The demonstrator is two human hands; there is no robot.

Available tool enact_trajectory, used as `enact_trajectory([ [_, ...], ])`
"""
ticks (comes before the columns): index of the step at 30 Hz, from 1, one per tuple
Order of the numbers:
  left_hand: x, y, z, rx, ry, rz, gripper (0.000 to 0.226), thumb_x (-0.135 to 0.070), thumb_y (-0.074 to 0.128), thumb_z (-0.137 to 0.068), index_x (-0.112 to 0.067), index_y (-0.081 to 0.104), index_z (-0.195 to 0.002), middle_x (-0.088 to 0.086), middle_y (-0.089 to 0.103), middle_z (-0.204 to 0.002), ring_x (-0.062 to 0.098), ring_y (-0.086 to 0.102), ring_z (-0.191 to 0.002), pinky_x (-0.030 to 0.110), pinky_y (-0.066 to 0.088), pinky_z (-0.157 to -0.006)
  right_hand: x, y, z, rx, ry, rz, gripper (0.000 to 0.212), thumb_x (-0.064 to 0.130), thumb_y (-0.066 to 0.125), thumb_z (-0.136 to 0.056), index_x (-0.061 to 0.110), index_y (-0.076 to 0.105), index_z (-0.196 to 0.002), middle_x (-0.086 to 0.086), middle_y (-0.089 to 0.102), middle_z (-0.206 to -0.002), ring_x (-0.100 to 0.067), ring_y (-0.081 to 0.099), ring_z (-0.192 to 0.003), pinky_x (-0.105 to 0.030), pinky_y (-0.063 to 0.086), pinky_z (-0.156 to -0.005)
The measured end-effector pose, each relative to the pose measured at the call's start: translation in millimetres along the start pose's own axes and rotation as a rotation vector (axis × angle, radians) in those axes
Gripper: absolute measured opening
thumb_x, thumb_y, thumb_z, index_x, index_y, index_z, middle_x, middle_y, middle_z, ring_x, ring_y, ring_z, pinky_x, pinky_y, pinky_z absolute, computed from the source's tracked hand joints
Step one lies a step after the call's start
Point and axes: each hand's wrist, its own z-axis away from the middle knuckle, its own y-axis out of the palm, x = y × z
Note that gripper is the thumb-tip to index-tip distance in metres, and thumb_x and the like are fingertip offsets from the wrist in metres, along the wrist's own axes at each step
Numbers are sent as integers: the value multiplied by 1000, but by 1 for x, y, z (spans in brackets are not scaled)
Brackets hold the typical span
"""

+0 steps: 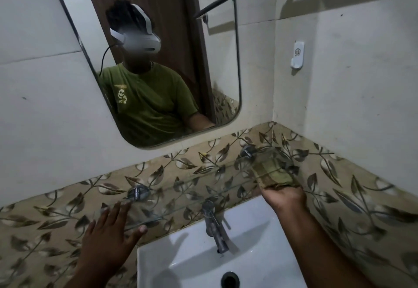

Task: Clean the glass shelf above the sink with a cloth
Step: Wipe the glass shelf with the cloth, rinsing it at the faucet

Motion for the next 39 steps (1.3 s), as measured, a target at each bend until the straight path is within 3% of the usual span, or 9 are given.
enact_trajectory([
  [4, -3, -1, 1, 10, -3, 5, 123, -96, -13, -54, -29, 8, -155, -3, 10, -164, 19, 7, -151, 46, 14, -120, -18, 14, -3, -40, 22, -70, 50, 42, 26, -104, 11, 64, -115, -14, 58, -141, -33, 56, -121, -42, 39, -111],
  [11, -7, -5, 0, 3, -11, 2, 127, -96, -18, -50, -29, 7, -154, -5, 12, -163, 19, 11, -150, 46, 17, -119, -23, 2, 1, 22, 58, 32, 51, 41, 29, -104, 11, 68, -118, -18, 68, -124, -35, 61, -113, -48, 47, -92],
  [15, -6, -4, -1, 6, -14, -17, 125, -95, -19, -51, -29, 7, -154, -5, 12, -163, 19, 12, -150, 46, 17, -119, 0, 6, 1, -13, -12, -79, 46, 38, 28, -104, 13, 67, -107, -11, 62, -136, -31, 61, -106, -41, 42, -99],
  [21, -10, -7, 0, 4, -16, -41, 128, -94, -25, -45, -32, 3, -154, -7, 7, -164, 17, 9, -150, 44, 15, -120, -13, 26, -21, -49, -4, -121, 44, 30, 24, -104, 12, 64, -103, -6, 53, -149, -27, 49, -136, -35, 34, -115],
  [25, -8, -7, -2, -2, -20, -35, 127, -95, -22, -48, -31, 7, -154, -7, 11, -163, 18, 12, -150, 45, 16, -119, -13, 19, -17, 19, 20, -83, 48, 36, 26, -105, 13, 68, -113, -12, 65, -131, -30, 62, -104, -40, 44, -93],
  [28, -1, 0, -3, 0, -16, 0, 118, -95, -5, -61, -27, 27, -152, -2, 29, -159, 23, 28, -146, 50, 25, -115, 3, 5, -13, 49, 41, -142, 52, 38, 25, -105, 13, 68, -117, -16, 68, -123, -33, 63, -108, -43, 48, -86],
  [32, 0, 3, -2, -28, -9, -12, 114, -94, -2, -65, -26, 29, -152, -1, 30, -158, 23, 29, -145, 50, 26, -114, 0, 17, -1, 139, 373, -202, 79, 66, -12, -96, 59, 64, -115, -55, 35, -130, -54, 25, -139, -34, 12, -122],
  [35, -1, 1, -1, -38, -10, -16, 120, -94, -13, -57, -29, 14, -154, -6, 18, -162, 19, 18, -149, 45, 18, -117, -4, 20, -2, -38, 26, -33, 53, 44, 22, -106, 19, 64, -127, -19, 57, -139, -36, 49, -131, -40, 30, -115],
  [39, -4, 1, -1, -36, -16, -15, 123, -94, -18, -53, -30, 11, -154, -5, 15, -163, 19, 14, -150, 45, 16, -118, -26, 11, 9, 12, -3, 174, 60, 55, 33, -100, 13, 66, -129, -20, 63, -136, -39, 58, -124, -52, 43, -106],
])
